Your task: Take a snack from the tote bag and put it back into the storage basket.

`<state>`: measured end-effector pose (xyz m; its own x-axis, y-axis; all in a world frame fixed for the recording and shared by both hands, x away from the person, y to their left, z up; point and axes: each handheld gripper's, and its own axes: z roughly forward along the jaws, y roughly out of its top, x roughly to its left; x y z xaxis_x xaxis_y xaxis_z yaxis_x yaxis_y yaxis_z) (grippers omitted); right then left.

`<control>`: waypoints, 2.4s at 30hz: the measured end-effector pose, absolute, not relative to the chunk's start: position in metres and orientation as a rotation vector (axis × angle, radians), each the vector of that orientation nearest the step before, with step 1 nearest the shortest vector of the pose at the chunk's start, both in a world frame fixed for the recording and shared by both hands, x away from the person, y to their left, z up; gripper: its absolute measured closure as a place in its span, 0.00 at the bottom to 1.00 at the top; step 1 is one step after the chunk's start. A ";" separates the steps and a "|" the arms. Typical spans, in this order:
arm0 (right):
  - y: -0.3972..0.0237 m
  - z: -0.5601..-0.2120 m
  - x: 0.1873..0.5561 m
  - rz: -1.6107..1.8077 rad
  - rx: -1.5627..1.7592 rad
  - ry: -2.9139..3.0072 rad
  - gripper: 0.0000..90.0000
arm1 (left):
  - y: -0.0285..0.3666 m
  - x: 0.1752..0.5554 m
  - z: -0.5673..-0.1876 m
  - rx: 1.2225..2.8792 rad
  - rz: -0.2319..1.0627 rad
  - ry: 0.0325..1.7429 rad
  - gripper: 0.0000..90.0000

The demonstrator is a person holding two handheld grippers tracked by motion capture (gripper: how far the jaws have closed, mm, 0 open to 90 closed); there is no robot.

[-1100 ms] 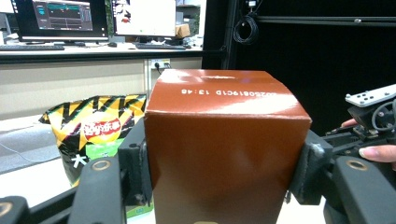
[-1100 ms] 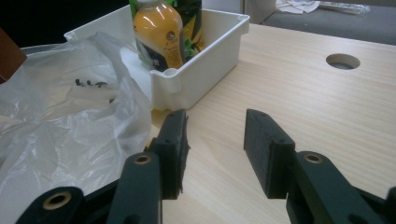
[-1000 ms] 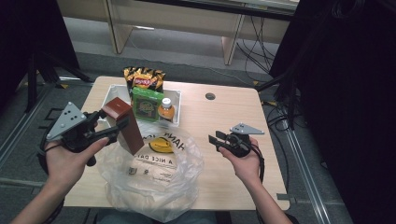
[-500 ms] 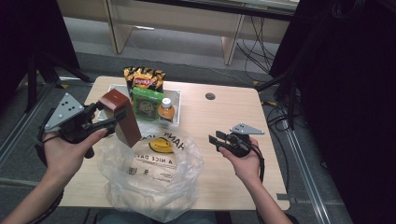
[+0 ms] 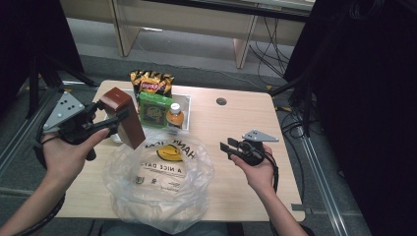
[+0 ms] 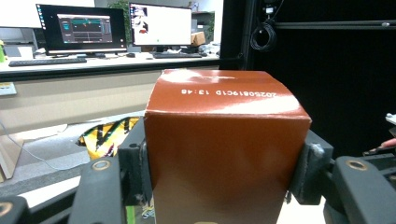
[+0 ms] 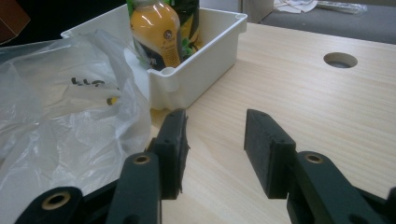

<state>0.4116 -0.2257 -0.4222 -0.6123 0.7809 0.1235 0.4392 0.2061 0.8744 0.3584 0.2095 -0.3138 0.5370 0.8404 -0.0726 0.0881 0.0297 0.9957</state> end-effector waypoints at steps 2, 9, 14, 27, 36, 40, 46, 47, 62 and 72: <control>-0.226 -0.423 0.412 1.370 1.130 2.138 0.66 | 0.211 0.360 -0.313 1.441 0.714 0.859 0.42; -0.226 -0.423 0.412 1.368 1.129 2.138 0.66 | 0.214 0.367 -0.315 1.450 0.739 0.875 0.42; -0.225 -0.423 0.412 1.369 1.140 2.144 0.66 | 0.217 0.373 -0.316 1.450 0.746 0.884 0.42; -0.224 -0.423 0.411 1.384 1.164 2.145 0.66 | 0.221 0.388 -0.323 1.450 0.764 0.917 0.42; -0.223 -0.423 0.410 1.379 1.192 2.160 0.66 | 0.222 0.393 -0.324 1.446 0.769 0.926 0.42; -0.224 -0.424 0.412 1.369 1.141 2.148 0.66 | 0.222 0.396 -0.324 1.445 0.775 0.926 0.42; -0.224 -0.424 0.412 1.368 1.141 2.149 0.66 | 0.223 0.399 -0.326 1.441 0.780 0.933 0.42; -0.224 -0.424 0.412 1.369 1.141 2.148 0.66 | 0.223 0.400 -0.327 1.444 0.780 0.934 0.42; -0.222 -0.426 0.411 1.386 1.153 2.138 0.66 | 0.222 0.414 -0.335 1.445 0.803 0.954 0.42; -0.223 -0.425 0.411 1.367 1.156 2.162 0.66 | 0.222 0.424 -0.344 1.450 0.814 0.974 0.42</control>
<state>0.4107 -0.2233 -0.4248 -0.6146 0.7768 0.1372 0.4573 0.2092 0.8643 0.4244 0.2221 -0.3437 0.4151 0.9087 -0.0449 0.1169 -0.0043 0.9931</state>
